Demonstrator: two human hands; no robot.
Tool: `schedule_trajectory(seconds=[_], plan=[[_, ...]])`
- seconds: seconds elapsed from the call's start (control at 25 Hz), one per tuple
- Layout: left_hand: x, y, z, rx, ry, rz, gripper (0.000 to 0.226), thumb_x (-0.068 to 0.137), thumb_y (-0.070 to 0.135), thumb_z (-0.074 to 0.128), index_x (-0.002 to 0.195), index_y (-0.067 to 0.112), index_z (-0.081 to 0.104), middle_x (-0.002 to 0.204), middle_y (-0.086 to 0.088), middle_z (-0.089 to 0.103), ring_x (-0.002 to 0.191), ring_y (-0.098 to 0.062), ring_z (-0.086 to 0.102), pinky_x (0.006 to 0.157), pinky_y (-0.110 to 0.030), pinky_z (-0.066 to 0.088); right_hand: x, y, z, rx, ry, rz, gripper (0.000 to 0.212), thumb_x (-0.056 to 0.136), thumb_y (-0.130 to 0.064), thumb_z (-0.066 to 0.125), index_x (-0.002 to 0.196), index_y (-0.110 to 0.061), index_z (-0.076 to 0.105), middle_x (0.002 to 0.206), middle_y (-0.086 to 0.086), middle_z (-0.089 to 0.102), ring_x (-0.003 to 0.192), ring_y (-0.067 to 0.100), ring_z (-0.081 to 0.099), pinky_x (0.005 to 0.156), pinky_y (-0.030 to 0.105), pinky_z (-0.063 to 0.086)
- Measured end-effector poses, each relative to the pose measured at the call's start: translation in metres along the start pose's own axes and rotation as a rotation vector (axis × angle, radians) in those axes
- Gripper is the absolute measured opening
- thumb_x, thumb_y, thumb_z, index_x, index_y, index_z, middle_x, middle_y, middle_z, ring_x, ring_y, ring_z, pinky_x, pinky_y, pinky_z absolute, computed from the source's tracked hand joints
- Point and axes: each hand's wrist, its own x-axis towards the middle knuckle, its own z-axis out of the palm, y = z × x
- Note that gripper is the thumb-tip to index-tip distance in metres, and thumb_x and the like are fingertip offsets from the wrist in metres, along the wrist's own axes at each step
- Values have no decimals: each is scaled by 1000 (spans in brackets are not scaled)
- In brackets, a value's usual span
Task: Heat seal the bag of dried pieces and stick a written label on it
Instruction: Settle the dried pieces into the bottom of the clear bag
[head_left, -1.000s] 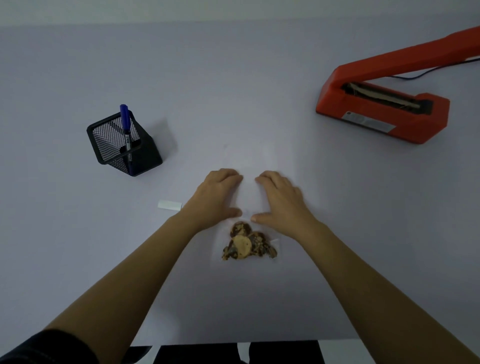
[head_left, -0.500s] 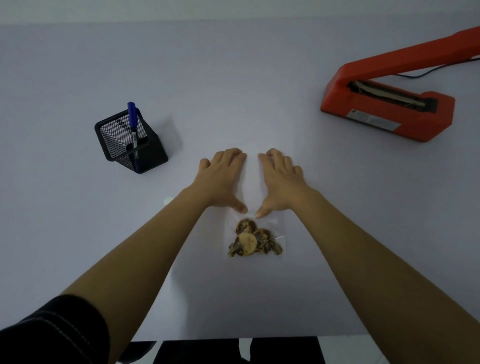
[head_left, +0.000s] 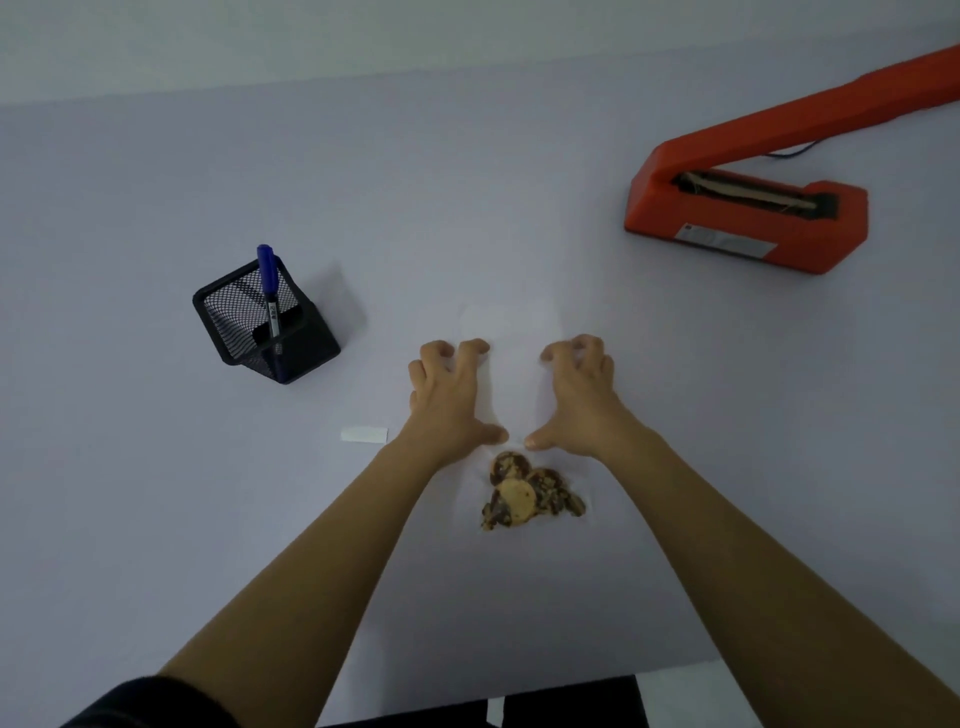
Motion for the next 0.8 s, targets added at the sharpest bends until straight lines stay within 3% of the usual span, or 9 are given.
schedule_trajectory(seconds=[0.16,0.44,0.6,0.68,0.8], plan=[[7,0,-1,-33,-61,53,87,60,30,85,128,19,32,137,-13,14,123,-31,22,98,-35,34,-2,-1,-1,104,-23,28,87,56,-20,88,125,-18,36,147,11,1,133,31,14,104,37,30],[1,-15,5,-211,-65,120,71,63,25,83,117,23,38,134,-7,14,114,-22,30,91,-23,33,-10,-1,5,210,30,67,86,51,-16,90,123,-23,44,148,10,-3,134,32,18,105,37,32],[-3,-10,10,-213,-56,138,63,67,23,79,117,23,40,121,0,27,107,-17,35,86,-20,33,-17,9,8,247,63,-7,82,55,-13,88,124,-21,44,135,5,20,113,23,46,86,19,41],[-4,-6,13,-179,-47,139,62,68,22,77,119,22,41,120,1,34,108,-15,31,88,-23,31,-18,17,5,334,29,-48,79,60,-11,84,126,-22,43,124,-3,33,103,13,49,77,6,39],[-6,4,14,-248,-7,146,62,68,14,76,120,20,42,116,5,35,106,-12,39,87,-17,38,-18,38,-6,605,-7,-50,55,70,-12,76,116,-29,52,113,-13,53,91,6,54,65,0,41]])
